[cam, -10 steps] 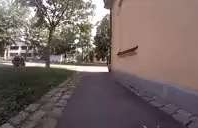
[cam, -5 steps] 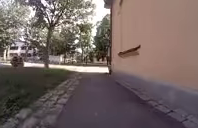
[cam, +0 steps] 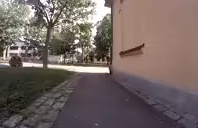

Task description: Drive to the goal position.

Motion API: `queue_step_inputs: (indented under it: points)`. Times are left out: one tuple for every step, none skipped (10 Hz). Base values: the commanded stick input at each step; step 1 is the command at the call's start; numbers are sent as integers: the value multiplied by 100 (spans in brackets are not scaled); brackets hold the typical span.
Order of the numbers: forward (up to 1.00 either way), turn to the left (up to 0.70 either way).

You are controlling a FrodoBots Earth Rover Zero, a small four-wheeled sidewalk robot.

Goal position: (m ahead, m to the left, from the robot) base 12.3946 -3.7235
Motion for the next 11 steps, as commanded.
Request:
queue_step_inputs:
  points:
    - [44,5]
    - [44,5]
    - [44,5]
    - [44,5]
    - [44,5]
    - [44,5]
    - [44,5]
    - [44,5]
    - [44,4]
    - [44,5]
    - [44,5]
